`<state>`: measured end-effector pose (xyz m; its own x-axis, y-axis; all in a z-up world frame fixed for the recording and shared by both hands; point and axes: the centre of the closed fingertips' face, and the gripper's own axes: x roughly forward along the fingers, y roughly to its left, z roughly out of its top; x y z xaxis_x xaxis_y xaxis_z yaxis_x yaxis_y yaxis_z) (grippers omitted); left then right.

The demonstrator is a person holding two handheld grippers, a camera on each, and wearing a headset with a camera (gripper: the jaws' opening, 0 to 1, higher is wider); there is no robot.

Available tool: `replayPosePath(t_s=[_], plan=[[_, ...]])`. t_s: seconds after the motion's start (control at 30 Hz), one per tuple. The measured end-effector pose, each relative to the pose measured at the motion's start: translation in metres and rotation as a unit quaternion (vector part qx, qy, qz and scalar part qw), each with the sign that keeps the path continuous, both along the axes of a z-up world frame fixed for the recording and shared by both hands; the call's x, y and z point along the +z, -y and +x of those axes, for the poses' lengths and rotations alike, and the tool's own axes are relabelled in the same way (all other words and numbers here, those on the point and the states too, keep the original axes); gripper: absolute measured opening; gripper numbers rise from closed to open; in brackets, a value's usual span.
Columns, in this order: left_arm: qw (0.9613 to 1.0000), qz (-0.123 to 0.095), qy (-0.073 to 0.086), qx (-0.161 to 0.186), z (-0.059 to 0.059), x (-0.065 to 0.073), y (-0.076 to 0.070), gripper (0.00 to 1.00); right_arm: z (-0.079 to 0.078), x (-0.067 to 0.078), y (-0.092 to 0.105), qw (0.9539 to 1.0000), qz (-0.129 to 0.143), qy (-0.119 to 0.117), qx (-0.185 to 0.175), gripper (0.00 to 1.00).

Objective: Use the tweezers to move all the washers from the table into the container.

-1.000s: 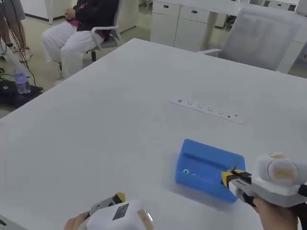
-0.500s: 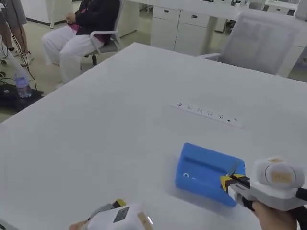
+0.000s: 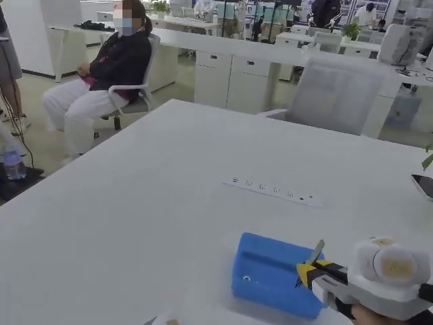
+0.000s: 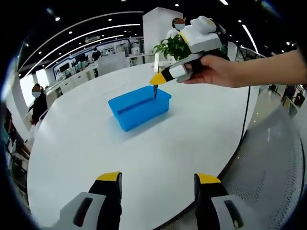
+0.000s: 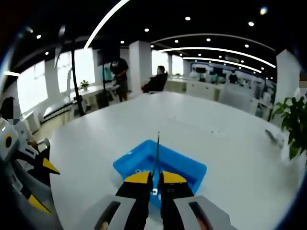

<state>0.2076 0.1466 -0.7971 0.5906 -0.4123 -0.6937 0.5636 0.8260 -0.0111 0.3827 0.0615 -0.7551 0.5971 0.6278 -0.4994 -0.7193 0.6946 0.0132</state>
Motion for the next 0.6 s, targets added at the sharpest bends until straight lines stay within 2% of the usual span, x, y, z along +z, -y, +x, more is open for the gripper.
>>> replayPosePath(t_s=[0.07, 0.13, 0.27, 0.43, 0.5, 0.6], plan=[[0.9996, -0.025, -0.002, -0.015, -0.001, 0.007, 0.009, 0.56, -0.015, 0.005, -0.001, 0.9998, 0.004, 0.000, 0.018, 0.04], [0.9991, -0.032, 0.006, -0.027, 0.001, 0.017, 0.015, 0.53, -0.032, 0.006, -0.004, 0.9989, 0.015, -0.014, 0.043, 0.04], [0.9966, -0.062, 0.022, -0.051, 0.006, 0.041, 0.029, 0.44, -0.057, 0.008, -0.003, 0.9965, 0.015, -0.020, 0.080, 0.04], [0.9876, -0.132, 0.038, -0.076, 0.014, 0.074, 0.047, 0.30, -0.082, 0.020, 0.006, 0.9952, 0.026, -0.019, 0.093, 0.04], [0.9830, -0.162, 0.032, -0.081, 0.016, 0.086, 0.054, 0.28, -0.093, 0.023, 0.008, 0.9939, 0.032, -0.024, 0.103, 0.04], [0.9794, -0.174, 0.044, -0.092, 0.019, 0.102, 0.059, 0.25, -0.107, 0.025, 0.010, 0.9919, 0.029, -0.028, 0.120, 0.04]])
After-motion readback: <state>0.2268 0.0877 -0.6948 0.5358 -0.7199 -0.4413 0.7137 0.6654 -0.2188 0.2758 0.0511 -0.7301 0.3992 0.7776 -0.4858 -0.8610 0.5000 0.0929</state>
